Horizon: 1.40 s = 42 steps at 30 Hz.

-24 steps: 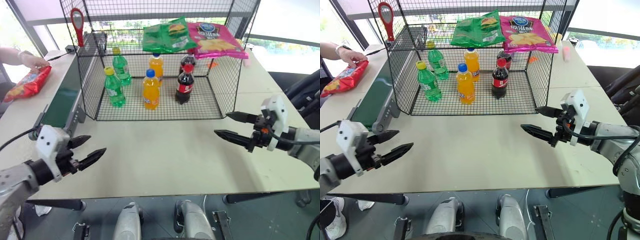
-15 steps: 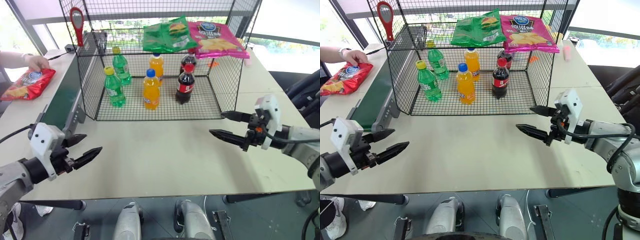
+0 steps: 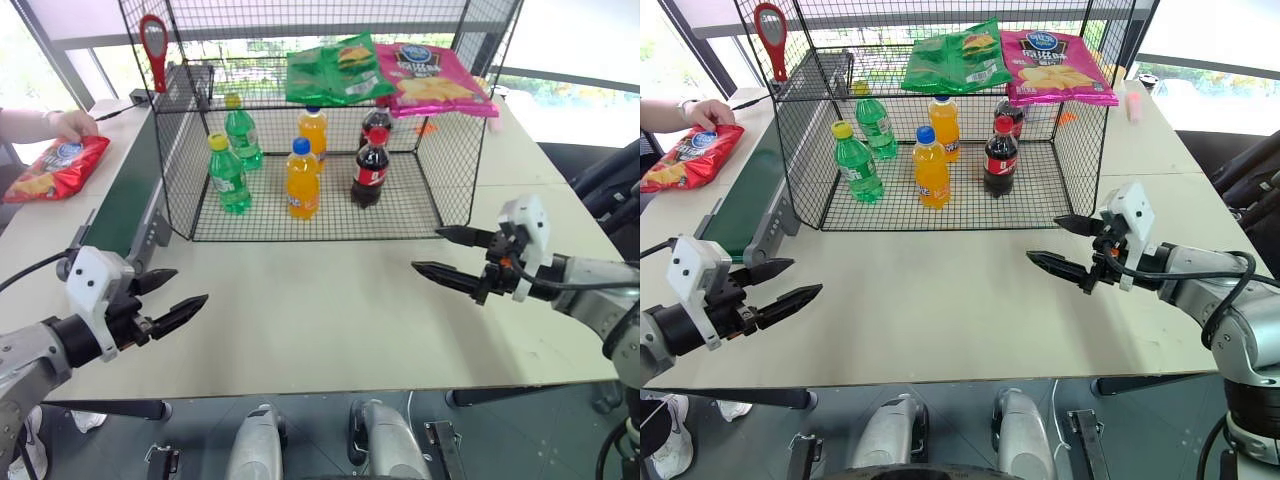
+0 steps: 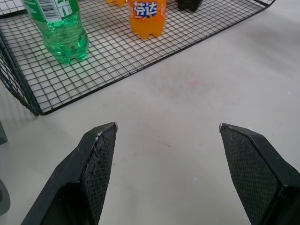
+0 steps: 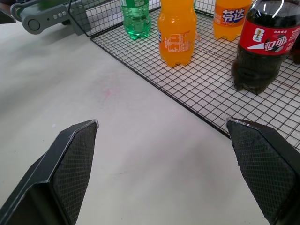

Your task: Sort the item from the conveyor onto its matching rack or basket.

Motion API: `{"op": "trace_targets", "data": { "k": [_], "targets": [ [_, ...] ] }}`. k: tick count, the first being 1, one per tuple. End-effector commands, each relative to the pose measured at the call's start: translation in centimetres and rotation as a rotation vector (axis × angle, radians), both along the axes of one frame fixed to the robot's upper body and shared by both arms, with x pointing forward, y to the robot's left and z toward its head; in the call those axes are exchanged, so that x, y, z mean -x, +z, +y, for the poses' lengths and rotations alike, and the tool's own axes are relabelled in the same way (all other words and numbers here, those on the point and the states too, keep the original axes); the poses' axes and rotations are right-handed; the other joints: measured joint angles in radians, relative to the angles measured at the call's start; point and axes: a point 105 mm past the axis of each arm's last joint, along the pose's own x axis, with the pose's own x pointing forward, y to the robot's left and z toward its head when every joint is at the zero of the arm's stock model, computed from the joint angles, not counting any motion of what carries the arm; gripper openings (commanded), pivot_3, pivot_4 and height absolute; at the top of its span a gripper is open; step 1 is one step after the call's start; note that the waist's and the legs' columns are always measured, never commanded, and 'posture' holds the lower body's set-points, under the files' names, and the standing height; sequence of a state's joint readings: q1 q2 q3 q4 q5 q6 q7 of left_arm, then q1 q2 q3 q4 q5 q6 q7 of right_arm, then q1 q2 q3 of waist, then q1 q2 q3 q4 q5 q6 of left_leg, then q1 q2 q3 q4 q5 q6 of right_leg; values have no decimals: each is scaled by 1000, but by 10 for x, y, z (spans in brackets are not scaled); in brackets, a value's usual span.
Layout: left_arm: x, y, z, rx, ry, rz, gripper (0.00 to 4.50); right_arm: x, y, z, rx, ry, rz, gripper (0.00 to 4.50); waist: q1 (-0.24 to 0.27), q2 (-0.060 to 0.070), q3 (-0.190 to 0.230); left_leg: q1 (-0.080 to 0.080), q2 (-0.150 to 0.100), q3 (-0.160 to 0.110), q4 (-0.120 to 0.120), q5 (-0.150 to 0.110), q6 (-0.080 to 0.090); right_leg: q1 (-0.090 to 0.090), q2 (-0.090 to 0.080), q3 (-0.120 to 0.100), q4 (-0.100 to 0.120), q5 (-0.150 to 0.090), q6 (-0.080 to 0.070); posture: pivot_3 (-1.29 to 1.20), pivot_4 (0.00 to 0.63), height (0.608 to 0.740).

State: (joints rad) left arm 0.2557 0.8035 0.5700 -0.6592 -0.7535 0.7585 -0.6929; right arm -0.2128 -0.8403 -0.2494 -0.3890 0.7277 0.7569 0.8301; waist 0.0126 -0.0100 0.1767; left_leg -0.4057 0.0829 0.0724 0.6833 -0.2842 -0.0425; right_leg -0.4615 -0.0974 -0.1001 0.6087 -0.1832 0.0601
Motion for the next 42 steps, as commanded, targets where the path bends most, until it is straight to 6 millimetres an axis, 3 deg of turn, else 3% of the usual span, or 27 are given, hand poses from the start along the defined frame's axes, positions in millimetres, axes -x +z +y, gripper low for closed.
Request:
{"op": "trace_targets", "data": {
  "k": [1, 12, 20, 42],
  "targets": [
    [-1, 8, -1, 4, 1, -40, 3639, 2, 8, 5, 2, 16, -50, 4500, 0, 0, 0, 0, 0, 0, 0, 0, 0, 0, 0, 0, 0, 0, 0, 0, 150, 740],
    [-3, 15, 6, -18, 57, -73, 3639, -3, 8, 11, -12, 30, -49, 4500, 0, 0, 0, 0, 0, 0, 0, 0, 0, 0, 0, 0, 0, 0, 0, 0, 150, 740],
    [-6, 11, 21, -62, 188, -43, 3639, -15, 3, 14, -23, 19, -60, 4500, 0, 0, 0, 0, 0, 0, 0, 0, 0, 0, 0, 0, 0, 0, 0, 0, 150, 740],
    [-11, 13, 21, -82, 140, -41, 3639, -16, 0, 17, -21, 20, -60, 4500, 0, 0, 0, 0, 0, 0, 0, 0, 0, 0, 0, 0, 0, 0, 0, 0, 150, 740]
  ]
}}
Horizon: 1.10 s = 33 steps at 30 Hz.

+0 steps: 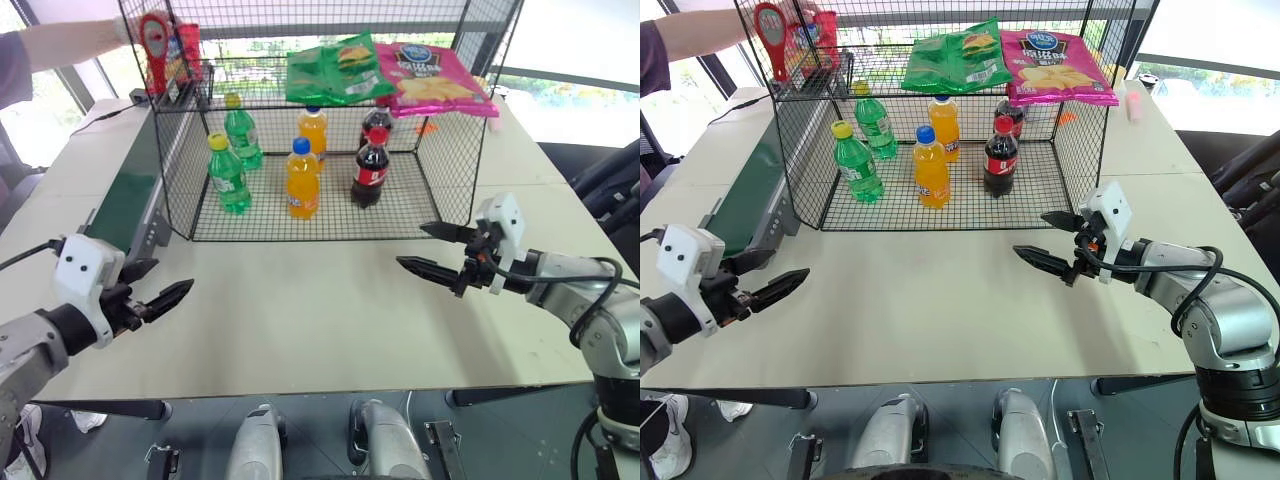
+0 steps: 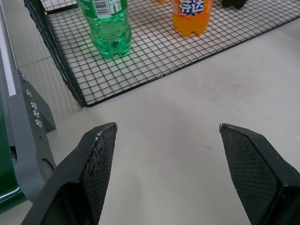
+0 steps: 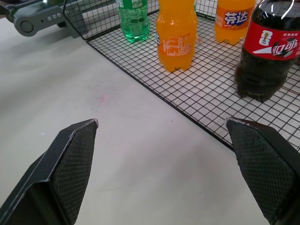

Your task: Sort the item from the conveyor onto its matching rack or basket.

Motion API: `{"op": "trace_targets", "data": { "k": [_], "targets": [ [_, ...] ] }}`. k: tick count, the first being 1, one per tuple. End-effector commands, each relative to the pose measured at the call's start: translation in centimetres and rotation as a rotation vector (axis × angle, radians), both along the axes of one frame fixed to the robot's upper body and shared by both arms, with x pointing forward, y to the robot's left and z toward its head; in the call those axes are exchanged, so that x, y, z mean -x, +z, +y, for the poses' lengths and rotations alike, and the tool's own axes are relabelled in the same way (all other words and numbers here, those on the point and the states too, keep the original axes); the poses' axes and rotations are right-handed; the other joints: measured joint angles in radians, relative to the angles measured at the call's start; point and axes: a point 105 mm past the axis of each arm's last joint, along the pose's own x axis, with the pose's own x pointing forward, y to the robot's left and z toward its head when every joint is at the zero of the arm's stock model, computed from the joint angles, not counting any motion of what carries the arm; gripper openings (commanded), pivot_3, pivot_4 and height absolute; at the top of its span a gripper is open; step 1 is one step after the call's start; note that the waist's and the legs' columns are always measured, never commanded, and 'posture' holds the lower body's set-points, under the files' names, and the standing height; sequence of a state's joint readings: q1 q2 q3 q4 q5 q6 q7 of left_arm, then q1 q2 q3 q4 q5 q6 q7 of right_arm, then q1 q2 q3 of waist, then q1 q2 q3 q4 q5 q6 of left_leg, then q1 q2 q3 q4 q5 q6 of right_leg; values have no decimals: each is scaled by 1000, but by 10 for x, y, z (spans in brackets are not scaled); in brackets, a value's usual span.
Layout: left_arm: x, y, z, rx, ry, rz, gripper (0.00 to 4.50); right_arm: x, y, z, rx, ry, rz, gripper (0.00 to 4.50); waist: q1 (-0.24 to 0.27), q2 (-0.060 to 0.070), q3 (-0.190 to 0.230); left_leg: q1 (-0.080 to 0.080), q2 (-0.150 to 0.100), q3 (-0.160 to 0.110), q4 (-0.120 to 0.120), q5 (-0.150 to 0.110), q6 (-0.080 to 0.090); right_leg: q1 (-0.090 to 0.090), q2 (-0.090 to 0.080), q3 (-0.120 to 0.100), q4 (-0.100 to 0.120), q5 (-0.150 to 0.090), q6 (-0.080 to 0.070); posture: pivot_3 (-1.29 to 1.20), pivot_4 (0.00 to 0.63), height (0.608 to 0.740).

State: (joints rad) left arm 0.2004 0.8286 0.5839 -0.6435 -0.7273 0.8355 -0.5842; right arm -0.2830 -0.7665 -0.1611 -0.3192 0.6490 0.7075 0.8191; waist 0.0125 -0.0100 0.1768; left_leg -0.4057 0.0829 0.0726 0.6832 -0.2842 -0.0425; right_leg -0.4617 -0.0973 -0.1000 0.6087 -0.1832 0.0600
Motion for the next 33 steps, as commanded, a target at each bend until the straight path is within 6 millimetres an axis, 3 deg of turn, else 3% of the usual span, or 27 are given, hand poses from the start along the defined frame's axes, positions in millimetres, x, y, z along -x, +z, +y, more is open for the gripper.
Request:
{"op": "trace_targets", "data": {
  "k": [1, 7, 11, 16, 23, 26, 29, 33],
  "targets": [
    [2, 6, 4, -28, 1, -31, 3639, 0, 8, 4, -5, 16, -44, 4500, 0, 0, 0, 0, 0, 0, 0, 0, 0, 0, 0, 0, 0, 0, 0, 0, 150, 740],
    [2, 6, 1, -39, -4, -42, 3639, -1, 6, 4, 1, 16, -41, 4500, 0, 0, 0, 0, 0, 0, 0, 0, 0, 0, 0, 0, 0, 0, 0, 0, 150, 740],
    [-1, 16, 7, -60, 10, -85, 3639, -2, 6, 3, 8, 20, -41, 4500, 1, 0, 0, 0, 0, 0, 0, 0, 0, 0, 0, 0, 0, 0, 0, 0, 150, 740],
    [-4, 47, 36, -275, 84, -232, 3639, 7, 21, 24, -15, 128, -51, 4500, -3, 0, 0, 0, 0, 0, 0, 0, 0, -1, 0, 0, 0, 0, 0, 0, 150, 740],
    [-3, 57, 80, -667, 159, -323, 3639, 17, 39, 56, -46, 231, -93, 4500, -1, 0, 1, -1, 1, 1, -2, 0, 0, -3, 0, 0, 0, 0, -1, 0, 150, 740],
    [-5, 60, 98, -842, 174, -351, 3639, 17, 37, 59, -40, 235, -96, 4500, 3, 0, 1, -2, 1, 1, -2, 0, 0, -4, 0, 0, 0, 0, -1, 0, 150, 740],
    [-15, 62, 121, -995, 240, -391, 3639, 17, 23, 55, 13, 223, -78, 4500, 2, 0, 1, -2, 1, 2, -2, 0, 0, -4, 0, 0, -1, 0, -1, 0, 150, 740],
    [-31, 62, 129, -1068, 260, -453, 3639, 26, 17, 59, 39, 250, -79, 4500, 1, 1, 1, -2, 1, 3, -2, 0, 0, -4, -1, 0, 0, 0, -1, 0, 150, 740]
  ]
}}
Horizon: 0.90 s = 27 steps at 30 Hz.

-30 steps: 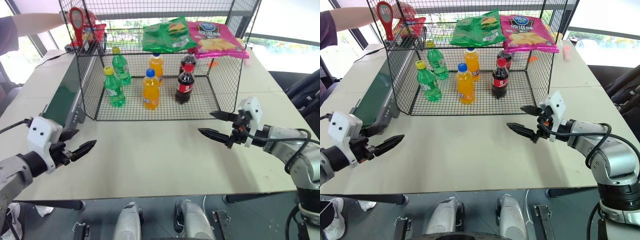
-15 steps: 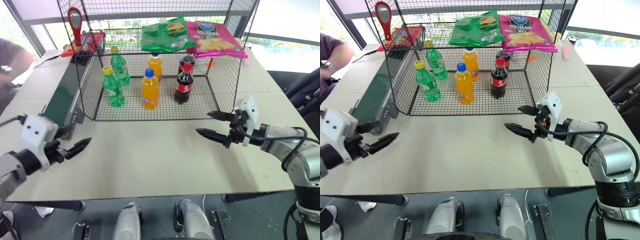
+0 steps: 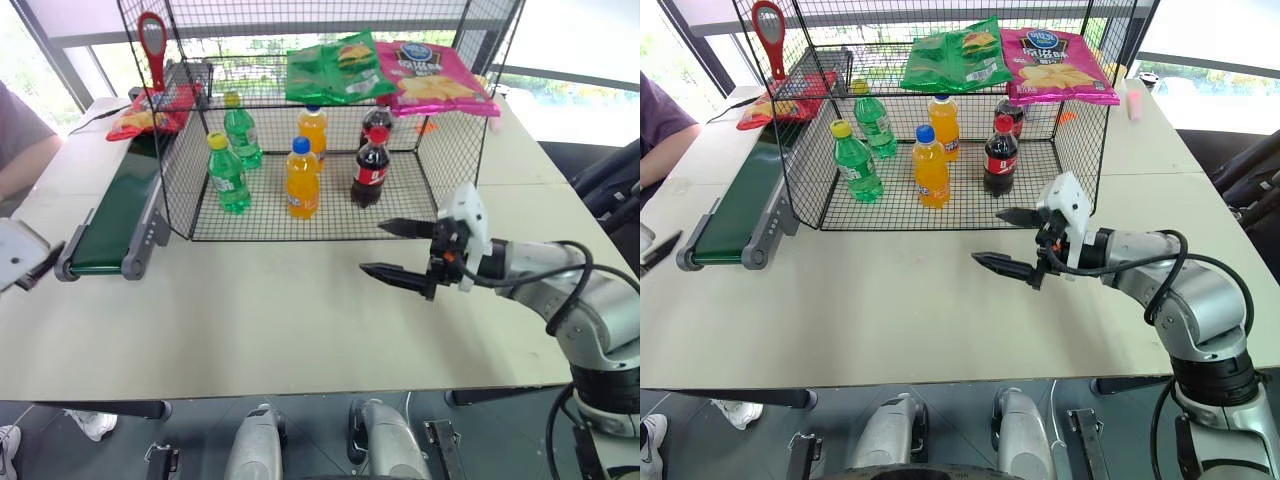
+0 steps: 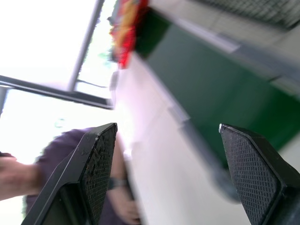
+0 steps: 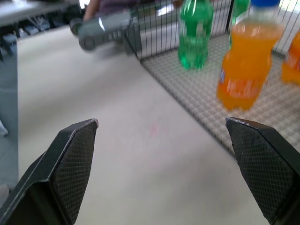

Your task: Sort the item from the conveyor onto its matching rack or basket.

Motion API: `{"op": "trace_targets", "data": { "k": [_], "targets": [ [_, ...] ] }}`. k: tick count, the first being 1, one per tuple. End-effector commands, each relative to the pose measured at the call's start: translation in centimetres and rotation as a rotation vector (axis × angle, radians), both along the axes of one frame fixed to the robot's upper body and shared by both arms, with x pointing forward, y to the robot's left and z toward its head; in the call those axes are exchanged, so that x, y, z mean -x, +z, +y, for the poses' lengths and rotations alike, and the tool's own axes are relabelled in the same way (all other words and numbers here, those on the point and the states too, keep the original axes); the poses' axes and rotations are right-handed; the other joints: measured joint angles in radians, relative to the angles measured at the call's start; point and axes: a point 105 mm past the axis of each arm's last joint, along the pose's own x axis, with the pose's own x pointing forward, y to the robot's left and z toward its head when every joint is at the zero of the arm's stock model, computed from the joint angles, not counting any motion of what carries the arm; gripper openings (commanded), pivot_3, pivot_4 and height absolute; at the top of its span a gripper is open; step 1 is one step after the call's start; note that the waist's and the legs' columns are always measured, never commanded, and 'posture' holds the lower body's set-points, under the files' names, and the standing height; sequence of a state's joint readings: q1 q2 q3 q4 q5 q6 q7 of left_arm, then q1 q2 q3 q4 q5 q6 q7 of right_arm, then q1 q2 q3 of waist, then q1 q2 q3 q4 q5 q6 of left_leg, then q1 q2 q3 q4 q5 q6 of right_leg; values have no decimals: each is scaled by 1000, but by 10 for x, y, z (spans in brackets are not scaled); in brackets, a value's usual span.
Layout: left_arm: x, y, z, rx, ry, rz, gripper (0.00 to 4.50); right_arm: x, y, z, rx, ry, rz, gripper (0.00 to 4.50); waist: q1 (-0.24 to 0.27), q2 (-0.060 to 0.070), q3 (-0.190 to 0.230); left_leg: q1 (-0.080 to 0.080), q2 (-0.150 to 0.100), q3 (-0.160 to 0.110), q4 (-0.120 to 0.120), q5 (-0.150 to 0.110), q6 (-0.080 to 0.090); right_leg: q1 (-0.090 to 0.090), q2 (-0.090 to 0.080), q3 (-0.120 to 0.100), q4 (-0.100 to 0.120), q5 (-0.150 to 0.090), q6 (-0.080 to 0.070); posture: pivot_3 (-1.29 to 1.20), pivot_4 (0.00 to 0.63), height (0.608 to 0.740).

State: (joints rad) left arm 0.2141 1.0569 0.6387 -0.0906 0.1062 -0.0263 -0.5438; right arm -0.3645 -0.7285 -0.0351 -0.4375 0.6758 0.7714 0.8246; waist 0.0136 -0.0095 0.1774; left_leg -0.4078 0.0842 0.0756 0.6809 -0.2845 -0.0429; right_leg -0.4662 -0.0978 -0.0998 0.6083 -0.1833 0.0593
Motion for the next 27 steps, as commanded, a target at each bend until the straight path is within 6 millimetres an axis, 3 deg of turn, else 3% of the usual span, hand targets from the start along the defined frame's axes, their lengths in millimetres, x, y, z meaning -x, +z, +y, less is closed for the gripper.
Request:
{"op": "trace_targets", "data": {
  "k": [1, 8, 14, 27],
  "targets": [
    [-15, 8, 1, -85, -18, -72, 3639, 11, 11, 9, 12, 53, -74, 4500, 0, 0, 0, 0, 0, 0, 0, 0, 0, 0, 0, 0, 0, 0, 0, 0, 150, 740],
    [-52, 8, 4, -129, -12, -128, 3639, 16, 10, 12, 29, 42, -96, 4500, -1, -1, 0, 0, 0, 1, 0, 0, 0, 0, 0, 0, 1, 1, 0, 0, 150, 740],
    [-65, 1, 3, -139, -21, -120, 3639, 14, 9, 6, 31, -1, -105, 4500, -2, -1, 0, 0, 0, 1, 0, 0, 0, 0, 0, 0, 1, 3, -3, 0, 150, 740],
    [-56, -13, -5, -115, -42, -101, 3639, 11, 8, 3, 33, -27, -106, 4500, -1, -1, 0, 0, 1, 1, 0, 0, 0, -1, 0, 0, 2, 3, -3, 0, 150, 740]
  ]
}}
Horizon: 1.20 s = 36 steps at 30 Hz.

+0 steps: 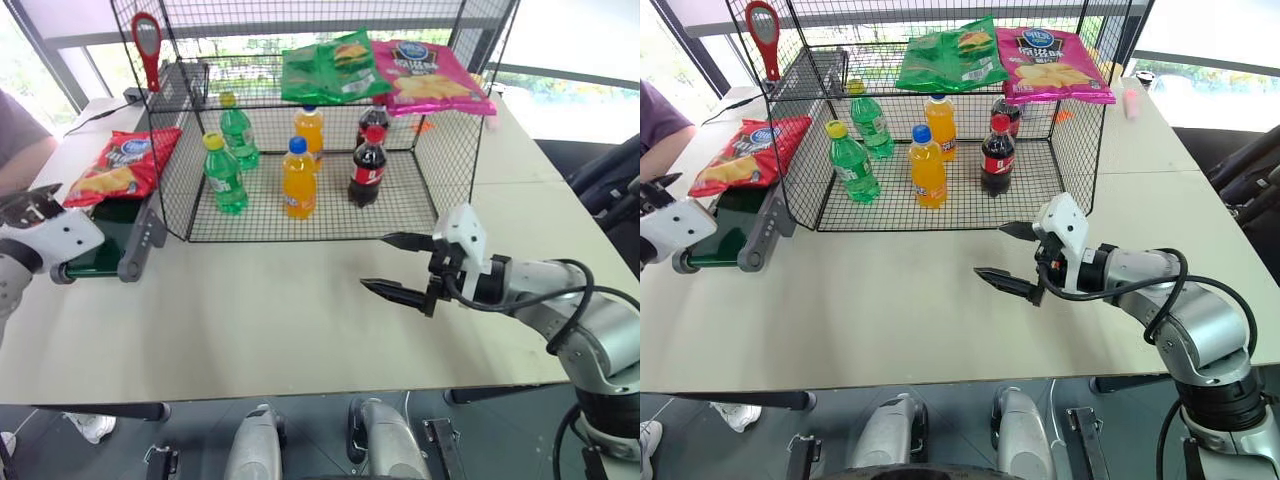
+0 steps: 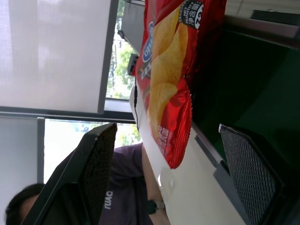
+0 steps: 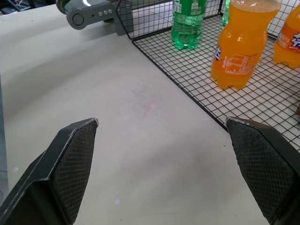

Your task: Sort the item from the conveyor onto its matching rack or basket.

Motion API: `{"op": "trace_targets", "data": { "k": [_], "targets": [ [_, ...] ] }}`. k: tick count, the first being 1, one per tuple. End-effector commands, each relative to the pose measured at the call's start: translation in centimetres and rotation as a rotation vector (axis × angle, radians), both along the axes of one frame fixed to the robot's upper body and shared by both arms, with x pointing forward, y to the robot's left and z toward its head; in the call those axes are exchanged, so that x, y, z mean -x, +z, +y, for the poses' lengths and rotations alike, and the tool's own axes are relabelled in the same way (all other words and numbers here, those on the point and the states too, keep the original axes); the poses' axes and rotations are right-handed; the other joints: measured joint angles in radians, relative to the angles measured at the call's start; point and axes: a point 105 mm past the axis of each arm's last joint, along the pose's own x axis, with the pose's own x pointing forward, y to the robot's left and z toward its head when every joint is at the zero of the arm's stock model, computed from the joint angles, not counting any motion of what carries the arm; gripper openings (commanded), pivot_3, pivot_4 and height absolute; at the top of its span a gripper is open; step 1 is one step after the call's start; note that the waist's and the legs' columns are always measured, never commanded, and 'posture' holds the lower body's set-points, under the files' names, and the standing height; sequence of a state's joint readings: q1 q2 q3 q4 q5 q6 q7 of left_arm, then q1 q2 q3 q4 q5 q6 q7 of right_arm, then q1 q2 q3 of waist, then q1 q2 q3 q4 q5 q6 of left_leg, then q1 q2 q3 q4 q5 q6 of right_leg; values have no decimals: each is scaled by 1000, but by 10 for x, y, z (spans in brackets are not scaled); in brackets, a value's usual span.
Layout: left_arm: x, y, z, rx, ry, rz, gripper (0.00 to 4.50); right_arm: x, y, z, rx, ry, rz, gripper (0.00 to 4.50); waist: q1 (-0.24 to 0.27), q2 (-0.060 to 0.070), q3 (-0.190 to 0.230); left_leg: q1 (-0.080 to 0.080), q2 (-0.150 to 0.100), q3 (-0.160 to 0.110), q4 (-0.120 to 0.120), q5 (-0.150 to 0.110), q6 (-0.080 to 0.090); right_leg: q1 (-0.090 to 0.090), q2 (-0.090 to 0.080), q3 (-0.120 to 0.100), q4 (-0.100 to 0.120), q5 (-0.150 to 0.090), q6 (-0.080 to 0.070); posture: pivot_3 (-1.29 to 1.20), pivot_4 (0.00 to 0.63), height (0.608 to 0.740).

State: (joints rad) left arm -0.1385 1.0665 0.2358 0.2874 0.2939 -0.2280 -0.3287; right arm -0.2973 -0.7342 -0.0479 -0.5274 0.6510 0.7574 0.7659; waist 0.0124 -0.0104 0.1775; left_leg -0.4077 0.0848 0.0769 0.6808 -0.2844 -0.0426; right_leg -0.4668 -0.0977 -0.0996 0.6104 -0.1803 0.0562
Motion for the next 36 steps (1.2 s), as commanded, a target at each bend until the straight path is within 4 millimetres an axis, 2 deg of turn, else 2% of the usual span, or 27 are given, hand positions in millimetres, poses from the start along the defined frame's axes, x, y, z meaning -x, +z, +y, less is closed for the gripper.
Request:
{"op": "trace_targets", "data": {
  "k": [1, 10, 12, 13, 19, 24, 26, 30, 33, 36],
  "targets": [
    [4, 20, 0, -5, 4, -72, 3639, 2, 11, 3, 2, 17, -58, 4500, 0, 0, 0, 0, 0, 0, 0, 0, 0, 0, 0, 0, 0, 0, 0, 0, 150, 740],
    [4, 17, -3, -12, -2, -68, 3639, 0, 13, 2, 9, 11, -64, 4500, 1, 0, 0, 0, 0, 0, 0, 0, 0, 0, 0, 0, 0, 0, 0, 0, 150, 740],
    [4, 16, -4, -10, -5, -63, 3035, 0, 12, 2, 8, 7, -65, 4500, 0, 0, 0, 0, 0, 0, 0, 0, 0, 0, 0, 0, 0, 0, 0, 0, 150, 740],
    [4, 15, -5, -9, -8, -57, 2900, 0, 12, 1, 7, 5, -65, 4500, 0, 0, 0, 0, 0, 0, 0, 0, 0, 0, 0, 0, 0, 0, 0, 0, 150, 740],
    [1, 8, -7, -8, -10, -9, 24, -3, 12, 1, 3, -8, -70, 4500, 1, 0, 0, 0, 0, 0, 0, 0, 0, 0, 0, 0, 0, 0, 0, 0, 150, 740],
    [-1, 5, -8, 7, -1, -2, 24, -5, 12, 1, -1, -13, -74, 4500, 1, 0, 0, 0, 0, 0, 0, 0, 0, 0, 0, 0, 0, 0, 0, 0, 150, 740],
    [-1, 10, -9, -4, 1, -48, 24, -6, 12, 0, -2, -19, -75, 4500, 1, 0, 0, 0, 0, 0, 0, 0, 0, 0, 0, 0, 0, 0, 0, 0, 150, 740],
    [8, 57, -8, -90, 28, -333, 24, -9, 9, -2, -3, -27, -76, 4500, 0, 0, 0, 0, 0, 0, 0, 0, 0, 0, 0, 0, 1, 1, 1, 0, 150, 740],
    [33, 87, -13, -160, 45, -529, 24, -13, 10, -5, -1, -31, -83, 4500, -3, -3, 0, 0, 0, 0, 0, 0, 0, 0, 0, 0, 1, 2, 3, 0, 150, 740],
    [60, 100, -22, -220, 45, -636, 24, -19, 15, -10, 2, -39, -101, 4500, -7, -3, 0, 1, 0, 1, 0, 0, 0, 0, 0, 1, 1, 2, 4, 0, 150, 740]
  ]
}}
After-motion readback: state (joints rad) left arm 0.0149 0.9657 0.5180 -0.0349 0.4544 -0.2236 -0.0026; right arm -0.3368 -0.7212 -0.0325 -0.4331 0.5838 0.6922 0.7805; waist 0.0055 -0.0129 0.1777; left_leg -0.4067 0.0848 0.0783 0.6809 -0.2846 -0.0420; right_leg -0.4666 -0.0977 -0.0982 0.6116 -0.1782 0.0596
